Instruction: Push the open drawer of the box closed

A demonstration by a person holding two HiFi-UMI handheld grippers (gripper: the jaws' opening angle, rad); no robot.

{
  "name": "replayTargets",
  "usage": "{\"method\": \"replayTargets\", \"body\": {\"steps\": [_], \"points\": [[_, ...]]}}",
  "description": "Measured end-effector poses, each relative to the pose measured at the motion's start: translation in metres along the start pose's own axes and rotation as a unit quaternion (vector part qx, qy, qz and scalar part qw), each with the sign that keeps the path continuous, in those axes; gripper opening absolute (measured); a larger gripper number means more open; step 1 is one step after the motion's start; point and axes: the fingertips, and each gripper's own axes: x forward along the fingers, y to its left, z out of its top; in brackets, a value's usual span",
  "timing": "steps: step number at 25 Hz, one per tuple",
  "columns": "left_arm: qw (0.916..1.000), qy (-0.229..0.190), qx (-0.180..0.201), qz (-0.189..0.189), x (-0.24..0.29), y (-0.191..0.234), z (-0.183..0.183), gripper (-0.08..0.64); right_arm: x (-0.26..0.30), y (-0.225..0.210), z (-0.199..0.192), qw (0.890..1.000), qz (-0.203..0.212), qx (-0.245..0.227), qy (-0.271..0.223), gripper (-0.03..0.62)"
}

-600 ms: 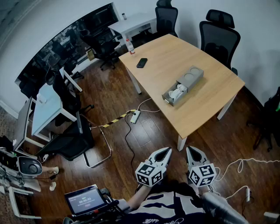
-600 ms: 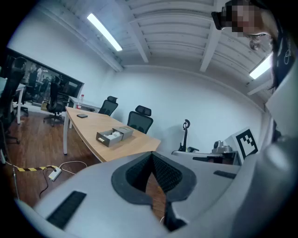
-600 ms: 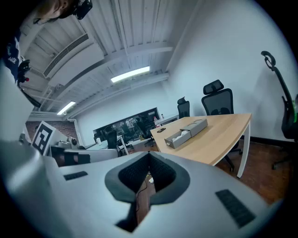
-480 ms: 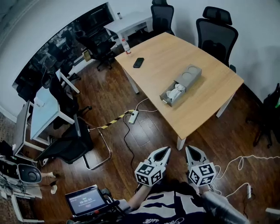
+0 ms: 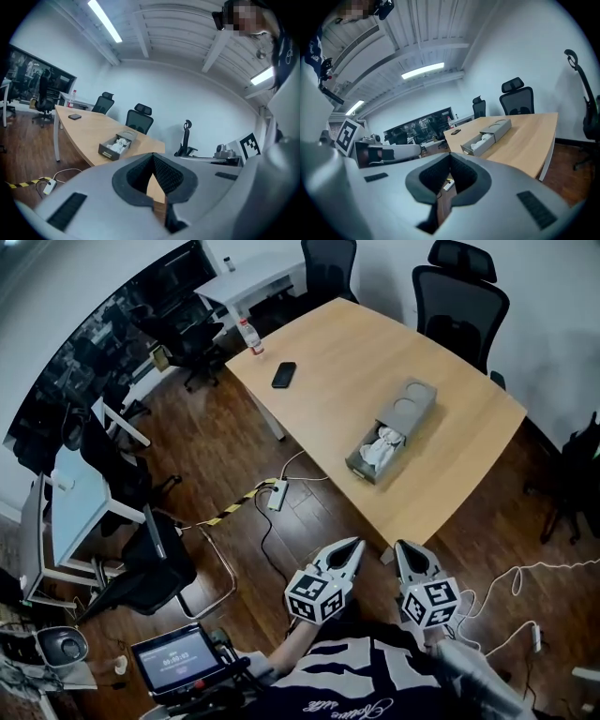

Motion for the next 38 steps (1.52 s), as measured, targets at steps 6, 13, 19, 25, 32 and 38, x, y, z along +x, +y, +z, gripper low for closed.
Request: {"method": "replayTargets", "body": {"steps": [6,13,19,25,32,38], "points": [[0.9999,0.002,0.001,-0.014,0.017,0.076,0.037,-0.002,0.073,0.003,0.018,1.0,-0.027,0.011,-0.003,-0.002],[0.9991,0.02,-0.004,-0.036,0.033,0.142,0.052,-0.002,0.13,-0.001,0.022,0.997,-0.069,0.021,0.006,-0.002],[0.9984,0.032,-0.017,-0.044,0.041,0.172,0.055,-0.002,0.152,-0.01,0.015,0.994,-0.102,0.019,0.027,-0.002],[0.9978,0.048,-0.027,-0.035,0.046,0.191,0.047,-0.002,0.165,-0.027,0.001,0.992,-0.113,0.029,0.051,0.071],[0.9986,0.046,-0.025,-0.01,0.057,0.217,0.058,-0.002,0.189,-0.058,-0.008,0.987,-0.132,-0.023,0.088,0.145],[0.9991,0.031,-0.024,0.016,0.081,0.241,0.087,-0.002,0.22,-0.077,-0.025,0.975,-0.112,-0.109,0.157,0.192]]}}
